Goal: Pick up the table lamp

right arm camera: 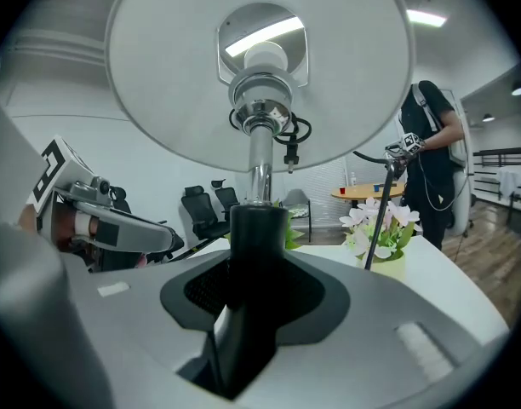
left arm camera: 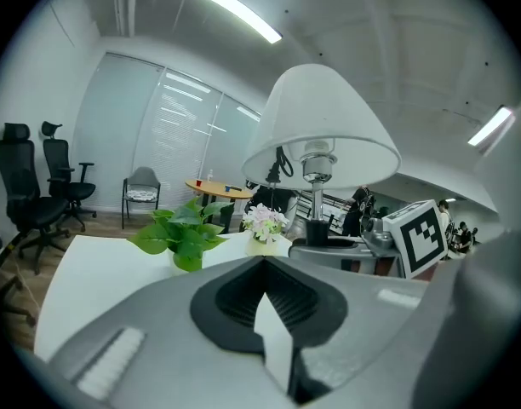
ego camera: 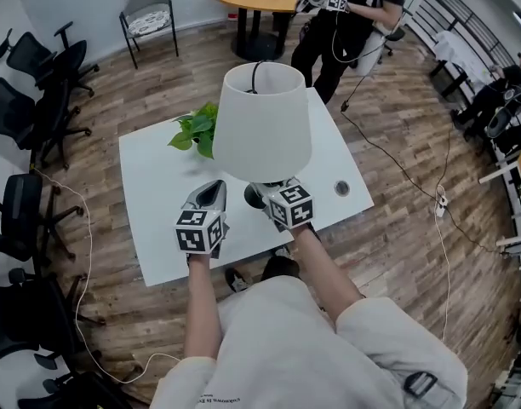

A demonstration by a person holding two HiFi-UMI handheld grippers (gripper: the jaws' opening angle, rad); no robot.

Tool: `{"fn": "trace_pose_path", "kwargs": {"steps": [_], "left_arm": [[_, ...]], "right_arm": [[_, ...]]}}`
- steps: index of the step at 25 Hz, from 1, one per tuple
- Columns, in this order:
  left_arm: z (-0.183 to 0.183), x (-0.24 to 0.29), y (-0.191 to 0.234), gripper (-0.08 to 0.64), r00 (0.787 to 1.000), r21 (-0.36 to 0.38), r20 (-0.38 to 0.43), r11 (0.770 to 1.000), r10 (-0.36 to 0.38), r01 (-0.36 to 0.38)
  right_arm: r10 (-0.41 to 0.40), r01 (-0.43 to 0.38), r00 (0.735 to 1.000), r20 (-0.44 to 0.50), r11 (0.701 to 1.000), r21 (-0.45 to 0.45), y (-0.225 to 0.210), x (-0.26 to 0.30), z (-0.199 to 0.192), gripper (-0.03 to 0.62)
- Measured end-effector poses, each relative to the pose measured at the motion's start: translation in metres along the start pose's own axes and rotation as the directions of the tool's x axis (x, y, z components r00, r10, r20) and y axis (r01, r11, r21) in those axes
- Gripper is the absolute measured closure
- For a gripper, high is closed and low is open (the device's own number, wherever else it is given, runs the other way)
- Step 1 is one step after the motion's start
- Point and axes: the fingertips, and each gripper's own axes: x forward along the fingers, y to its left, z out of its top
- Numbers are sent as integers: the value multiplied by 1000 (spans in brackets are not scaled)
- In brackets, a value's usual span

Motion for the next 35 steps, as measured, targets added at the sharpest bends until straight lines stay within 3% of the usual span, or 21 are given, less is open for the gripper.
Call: {"fn": "trace_pose_path", "kwargs": {"steps": [8, 13, 19, 28, 35], "left_arm": [[-5, -1, -3, 560, 999, -1, -14, 999, -43, 43], [-11, 1, -4, 560, 999, -44, 2, 998, -52, 52], [-5, 4, -2, 560, 999, -38, 11, 998, -44, 45], [0, -1, -10, 560, 998, -25, 29, 998, -64, 64], [-4, -4, -10, 560, 998, -43, 36, 998, -50, 51]], "right_arm": [[-45, 44, 999, 13, 998, 33, 5, -4, 0, 430], [-44, 44, 999, -1, 999, 16, 14, -4, -4, 431], [-48, 48, 999, -11, 999, 6, 15, -5, -3, 431], [-21, 20, 999, 46, 1000, 24, 18, -13, 10, 431], [-32, 32, 999, 20, 999, -2, 19, -12, 0, 431]]}}
